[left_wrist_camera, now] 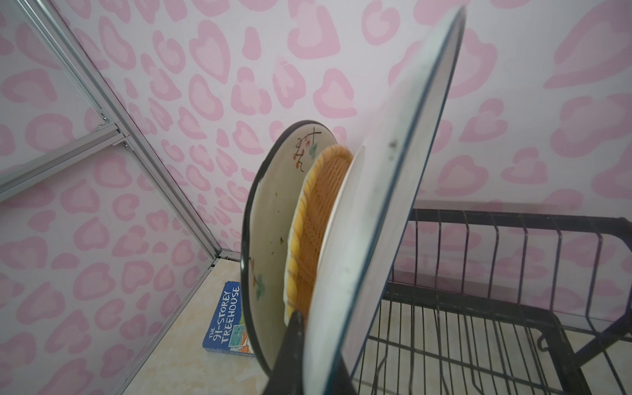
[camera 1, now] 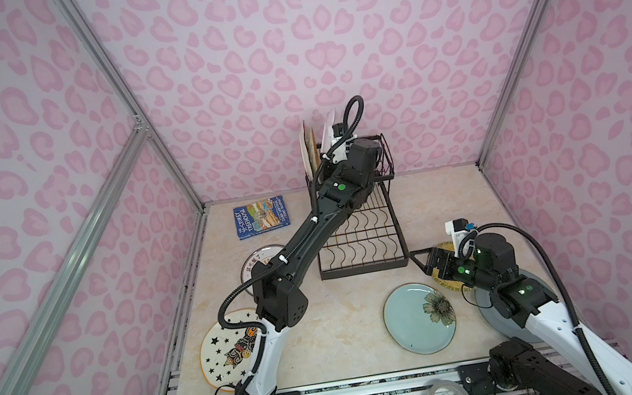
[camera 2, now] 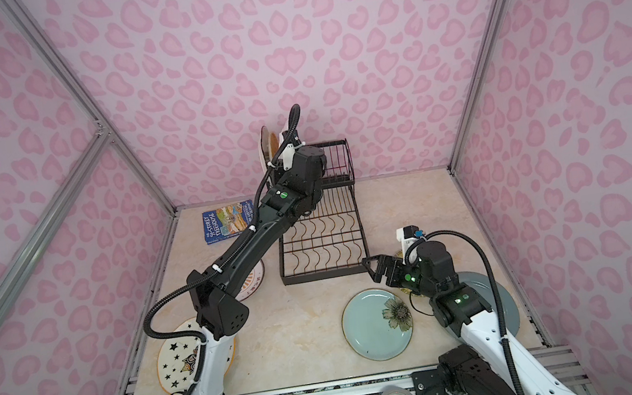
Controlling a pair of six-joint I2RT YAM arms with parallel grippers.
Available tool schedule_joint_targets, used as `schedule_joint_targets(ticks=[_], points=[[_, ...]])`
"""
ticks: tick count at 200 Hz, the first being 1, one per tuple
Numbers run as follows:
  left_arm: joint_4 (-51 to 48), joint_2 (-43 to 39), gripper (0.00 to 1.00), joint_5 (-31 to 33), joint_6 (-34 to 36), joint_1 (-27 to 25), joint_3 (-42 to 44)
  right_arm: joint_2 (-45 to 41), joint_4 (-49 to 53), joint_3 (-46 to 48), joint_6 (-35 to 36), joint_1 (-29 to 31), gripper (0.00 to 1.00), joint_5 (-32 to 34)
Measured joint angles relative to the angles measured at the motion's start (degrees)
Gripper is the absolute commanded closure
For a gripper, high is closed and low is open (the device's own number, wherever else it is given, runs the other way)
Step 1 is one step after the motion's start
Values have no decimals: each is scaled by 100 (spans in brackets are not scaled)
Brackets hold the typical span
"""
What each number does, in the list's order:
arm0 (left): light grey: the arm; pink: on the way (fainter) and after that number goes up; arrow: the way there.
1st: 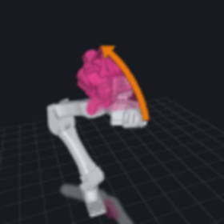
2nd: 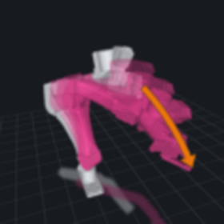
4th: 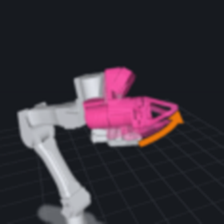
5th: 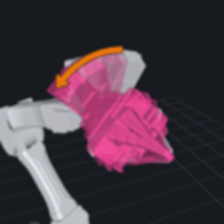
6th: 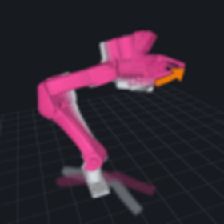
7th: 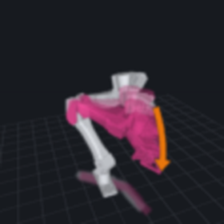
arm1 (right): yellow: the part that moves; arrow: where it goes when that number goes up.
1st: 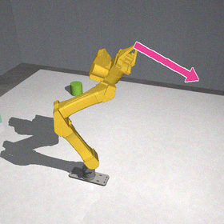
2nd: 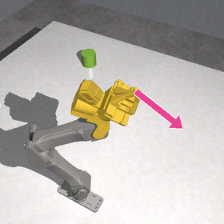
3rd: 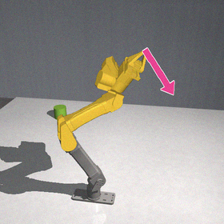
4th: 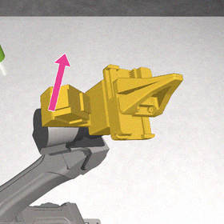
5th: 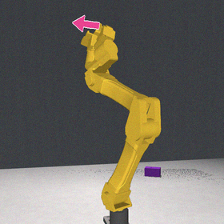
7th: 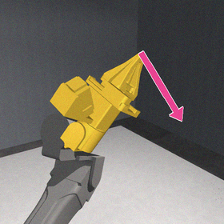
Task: Load the plates into the dish rack
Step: 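Lower the white plate into the upper rack slot beside the rattan tray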
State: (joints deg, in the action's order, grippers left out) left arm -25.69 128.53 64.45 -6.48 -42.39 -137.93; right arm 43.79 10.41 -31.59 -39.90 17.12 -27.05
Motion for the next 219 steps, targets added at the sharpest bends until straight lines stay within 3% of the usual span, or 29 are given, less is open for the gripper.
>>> schedule_joint_targets(ticks=[102,149,219], points=[[33,229,97,450,-179,-129,-109,-72,114,-2,11,7,3,-24],[629,404,97,1102,304,-313,-356,-149,267,-13,48,7,3,-44],[1322,647,98,1491,951,-367,-361,-299,313,-11,72,9,3,-66]])
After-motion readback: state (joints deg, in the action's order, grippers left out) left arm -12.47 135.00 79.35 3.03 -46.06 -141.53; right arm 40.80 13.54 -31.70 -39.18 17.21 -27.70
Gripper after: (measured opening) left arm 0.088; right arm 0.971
